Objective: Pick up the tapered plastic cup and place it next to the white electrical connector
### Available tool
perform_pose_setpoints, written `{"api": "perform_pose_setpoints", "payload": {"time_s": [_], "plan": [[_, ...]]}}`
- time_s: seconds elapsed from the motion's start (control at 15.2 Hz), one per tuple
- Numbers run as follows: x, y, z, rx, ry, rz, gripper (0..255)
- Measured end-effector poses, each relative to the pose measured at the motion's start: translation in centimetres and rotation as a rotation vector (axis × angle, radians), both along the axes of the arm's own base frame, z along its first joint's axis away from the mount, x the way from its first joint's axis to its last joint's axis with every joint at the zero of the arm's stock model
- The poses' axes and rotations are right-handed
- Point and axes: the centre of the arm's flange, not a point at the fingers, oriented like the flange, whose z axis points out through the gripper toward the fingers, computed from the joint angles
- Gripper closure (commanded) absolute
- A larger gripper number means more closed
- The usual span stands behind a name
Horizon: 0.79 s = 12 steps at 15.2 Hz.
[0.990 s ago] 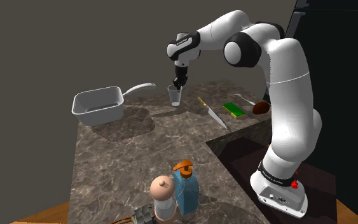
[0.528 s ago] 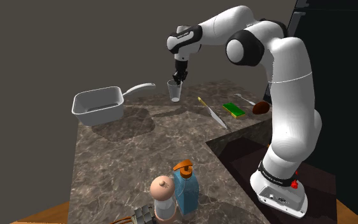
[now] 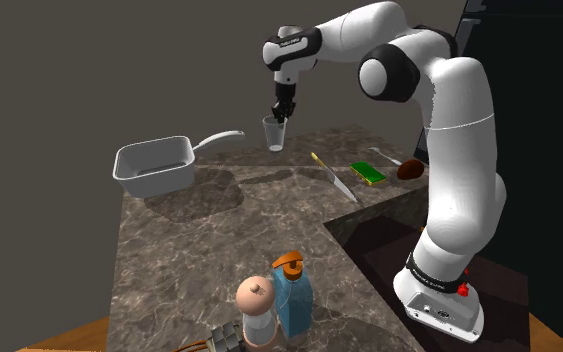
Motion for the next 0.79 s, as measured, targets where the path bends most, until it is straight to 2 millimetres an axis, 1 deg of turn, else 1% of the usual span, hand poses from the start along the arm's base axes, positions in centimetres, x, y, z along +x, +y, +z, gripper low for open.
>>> {"api": "perform_pose_setpoints", "payload": {"time_s": [0.79], "plan": [[0.1, 0.0, 6.4, 0.0, 0.0, 0.0, 255]]}}
